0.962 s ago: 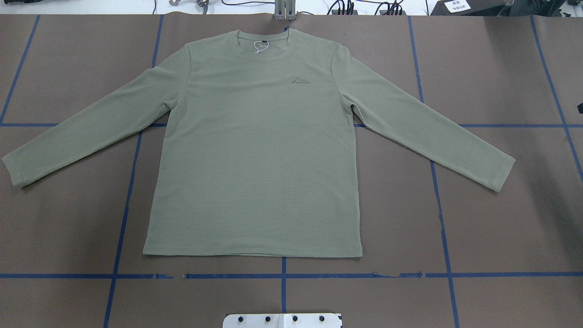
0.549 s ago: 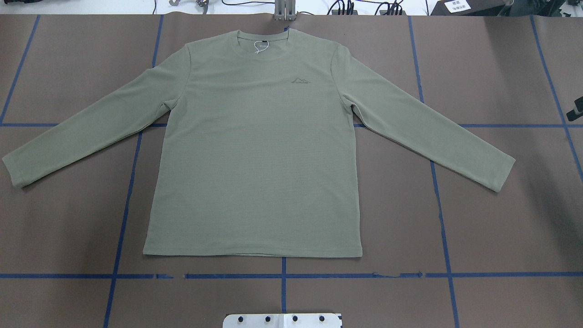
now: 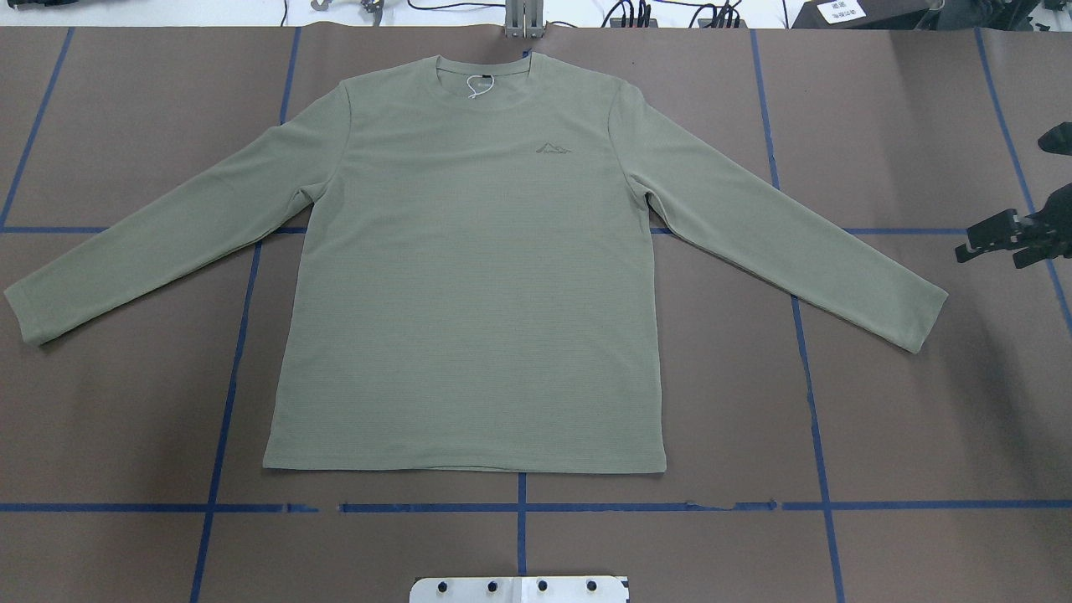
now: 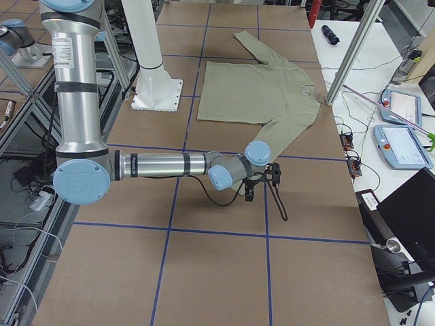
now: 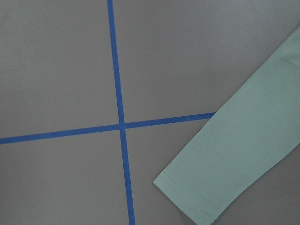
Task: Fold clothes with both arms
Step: 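Move the right gripper to the cuff of the sleeve nearest it and grasp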
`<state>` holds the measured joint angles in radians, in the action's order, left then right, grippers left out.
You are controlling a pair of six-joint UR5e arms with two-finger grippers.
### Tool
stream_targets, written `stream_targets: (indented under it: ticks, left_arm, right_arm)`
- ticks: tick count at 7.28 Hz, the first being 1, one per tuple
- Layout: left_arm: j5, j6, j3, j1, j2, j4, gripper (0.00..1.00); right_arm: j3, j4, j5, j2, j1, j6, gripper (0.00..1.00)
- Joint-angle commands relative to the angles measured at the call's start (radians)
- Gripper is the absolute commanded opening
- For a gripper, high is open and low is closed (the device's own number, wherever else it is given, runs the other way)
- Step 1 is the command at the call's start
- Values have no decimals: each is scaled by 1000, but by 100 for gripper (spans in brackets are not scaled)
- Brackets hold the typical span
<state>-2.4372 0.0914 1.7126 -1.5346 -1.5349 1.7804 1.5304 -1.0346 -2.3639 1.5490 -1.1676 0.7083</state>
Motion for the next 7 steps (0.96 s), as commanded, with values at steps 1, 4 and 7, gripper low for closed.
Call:
stream_targets:
  ticks: [1, 4, 7]
  left_arm:
    - [-6, -2, -10, 1, -4, 45, 100]
    - [-5, 1, -14, 1, -1, 57, 100]
    - [-5, 1, -13, 1, -1, 56, 100]
  right_arm:
    - [-6, 212, 129, 16, 103, 422, 100]
    - [-62, 240, 132, 37, 106, 491, 93]
    - [-95, 240, 124, 37, 114, 493, 80]
